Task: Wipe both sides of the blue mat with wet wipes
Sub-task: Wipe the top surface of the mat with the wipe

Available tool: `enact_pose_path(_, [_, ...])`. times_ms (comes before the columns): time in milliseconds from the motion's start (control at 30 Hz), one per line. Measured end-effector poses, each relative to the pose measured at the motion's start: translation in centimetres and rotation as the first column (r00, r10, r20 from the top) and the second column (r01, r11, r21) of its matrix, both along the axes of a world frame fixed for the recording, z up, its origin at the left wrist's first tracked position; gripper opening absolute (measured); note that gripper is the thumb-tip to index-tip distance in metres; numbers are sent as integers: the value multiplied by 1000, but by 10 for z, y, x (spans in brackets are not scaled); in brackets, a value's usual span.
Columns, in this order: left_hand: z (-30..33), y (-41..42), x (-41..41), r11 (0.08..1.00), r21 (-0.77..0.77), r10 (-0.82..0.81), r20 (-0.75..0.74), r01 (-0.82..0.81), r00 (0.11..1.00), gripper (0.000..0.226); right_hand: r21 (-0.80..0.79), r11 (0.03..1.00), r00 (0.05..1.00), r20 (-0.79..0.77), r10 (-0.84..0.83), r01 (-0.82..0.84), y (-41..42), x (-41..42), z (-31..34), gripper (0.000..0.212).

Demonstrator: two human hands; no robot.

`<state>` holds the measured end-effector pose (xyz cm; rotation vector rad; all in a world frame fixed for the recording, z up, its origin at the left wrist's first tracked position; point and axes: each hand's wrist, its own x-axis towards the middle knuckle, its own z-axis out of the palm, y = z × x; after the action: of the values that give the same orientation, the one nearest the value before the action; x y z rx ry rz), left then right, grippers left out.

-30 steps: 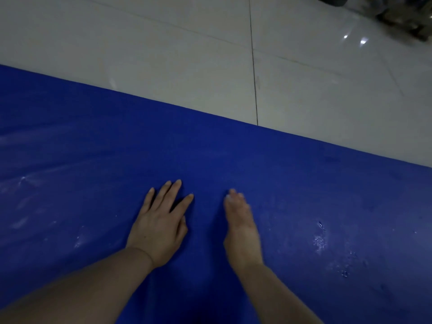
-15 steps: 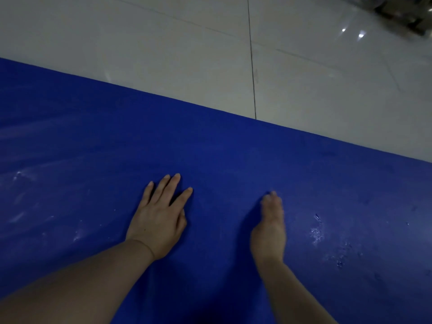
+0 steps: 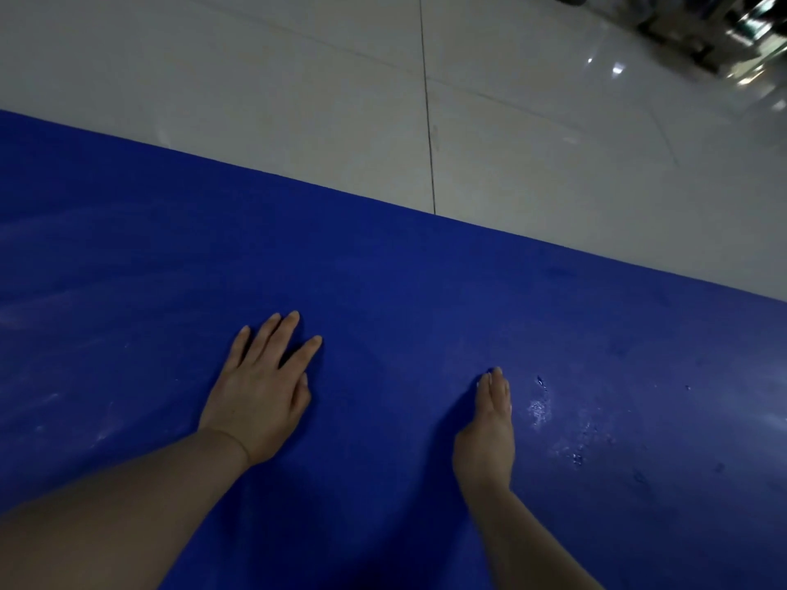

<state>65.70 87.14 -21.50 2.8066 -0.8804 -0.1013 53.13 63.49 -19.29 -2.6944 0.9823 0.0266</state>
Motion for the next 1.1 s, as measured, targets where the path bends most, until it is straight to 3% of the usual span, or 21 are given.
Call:
enact_pose_path(100, [4, 1, -1, 999, -37, 3, -33, -4, 999, 53, 97, 992, 997, -19, -74, 76, -1, 4, 0, 83])
enact_pose_path(233, [8, 15, -41, 995, -97, -39, -56, 33, 998, 51, 48, 999, 996, -83, -15, 19, -6, 2, 3, 81])
enact_pose_path(400, [3, 29, -62, 990, -35, -137, -52, 136, 989, 53, 43, 999, 993, -117, 9, -4, 18, 5, 6, 68])
enact_pose_path(433, [2, 29, -60, 991, -33, -133, -51, 132, 990, 53, 49, 996, 989, -129, 77, -72, 39, 7, 8, 59])
enact_pose_path(500, [3, 27, -59, 992, -24, -129, -58, 127, 990, 53, 48, 902, 871, -243, 427, -429, 86, -7, 5, 72])
enact_pose_path(567, [5, 26, -60, 991, -1, -130, -44, 130, 990, 54, 71, 828, 831, 10, 557, -556, 116, -20, -8, 79])
enact_pose_path(633, [6, 26, -59, 990, 16, -137, -34, 137, 990, 54, 38, 862, 855, 162, 493, -505, 102, -25, -7, 78])
enact_pose_path(667, [6, 26, -59, 990, 19, -139, -34, 140, 990, 54, 45, 922, 906, 211, 367, -384, 82, -28, -3, 69])
enact_pose_path(767, [4, 25, -60, 991, 18, -134, -34, 135, 990, 53, -3, 999, 995, 86, 47, -47, 20, -47, 4, 77])
enact_pose_path(833, [3, 25, -60, 990, 27, -140, -25, 141, 990, 54, -26, 999, 998, 42, -45, 46, 14, -47, 1, 84])
enact_pose_path(900, [4, 24, -59, 989, 35, -144, -21, 145, 989, 54, -58, 995, 993, 79, 88, -84, 47, -41, -1, 78])
enact_pose_path(967, [5, 25, -59, 989, 47, -140, -30, 142, 990, 55, -57, 910, 912, 0, 411, -410, 93, -41, -2, 77])
enact_pose_path(1000, [5, 25, -59, 988, 51, -142, -33, 144, 989, 55, -19, 856, 847, 130, 515, -517, 107, -46, -12, 79])
enact_pose_path(1033, [5, 25, -58, 988, 53, -146, -35, 148, 989, 55, 21, 830, 823, 154, 548, -557, 112, -49, -17, 83])
enact_pose_path(1100, [4, 25, -58, 987, 51, -152, -30, 153, 988, 54, 42, 895, 887, 160, 433, -444, 95, -54, -2, 81])
